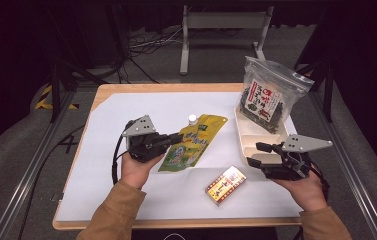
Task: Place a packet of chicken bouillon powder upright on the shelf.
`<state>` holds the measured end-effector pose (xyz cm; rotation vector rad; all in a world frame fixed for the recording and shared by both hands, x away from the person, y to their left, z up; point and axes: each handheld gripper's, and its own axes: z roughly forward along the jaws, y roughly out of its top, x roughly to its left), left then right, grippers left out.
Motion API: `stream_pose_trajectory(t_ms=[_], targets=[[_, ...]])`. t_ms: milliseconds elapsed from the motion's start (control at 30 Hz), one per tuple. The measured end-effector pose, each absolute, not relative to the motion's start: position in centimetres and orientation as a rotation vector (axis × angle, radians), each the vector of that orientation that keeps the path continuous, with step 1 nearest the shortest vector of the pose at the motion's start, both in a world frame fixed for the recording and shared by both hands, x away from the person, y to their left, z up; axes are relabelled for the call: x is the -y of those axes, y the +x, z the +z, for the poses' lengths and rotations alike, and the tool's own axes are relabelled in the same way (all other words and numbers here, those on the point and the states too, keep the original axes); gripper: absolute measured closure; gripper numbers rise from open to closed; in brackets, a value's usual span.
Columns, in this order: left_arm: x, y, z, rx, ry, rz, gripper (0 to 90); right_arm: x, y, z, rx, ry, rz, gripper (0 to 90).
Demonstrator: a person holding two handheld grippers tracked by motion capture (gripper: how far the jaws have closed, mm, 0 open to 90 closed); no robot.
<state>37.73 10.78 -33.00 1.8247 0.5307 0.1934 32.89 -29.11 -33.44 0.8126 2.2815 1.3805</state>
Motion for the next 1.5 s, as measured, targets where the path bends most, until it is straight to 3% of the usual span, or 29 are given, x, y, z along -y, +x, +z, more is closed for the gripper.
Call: stream_pose_trajectory(t_ms=[1067, 1200, 1367, 1500], targets=[[-10.5, 35.6, -32.1, -0.210, 1.714, 0.068, 90.0, 23.8, 36.1, -33.1, -2.335, 0.689, 1.662, 34.3], [-10.4, 35.6, -32.2, -0.209, 1.715, 0.081, 90.0, 23.4, 36.0, -33.1, -2.361, 0.654, 1.705, 41.9], [-10.4, 35.6, -32.5, -0.218, 1.708, 0.080, 90.0, 23.0, 35.6, -33.0, -2.370, 0.602, 1.693, 63.3], [-10.7, 35.8, -32.7, -0.240, 1.685, 0.082, 90.0, 23.1, 35.3, -32.8, -2.358, 0.576, 1.725, 74.6]])
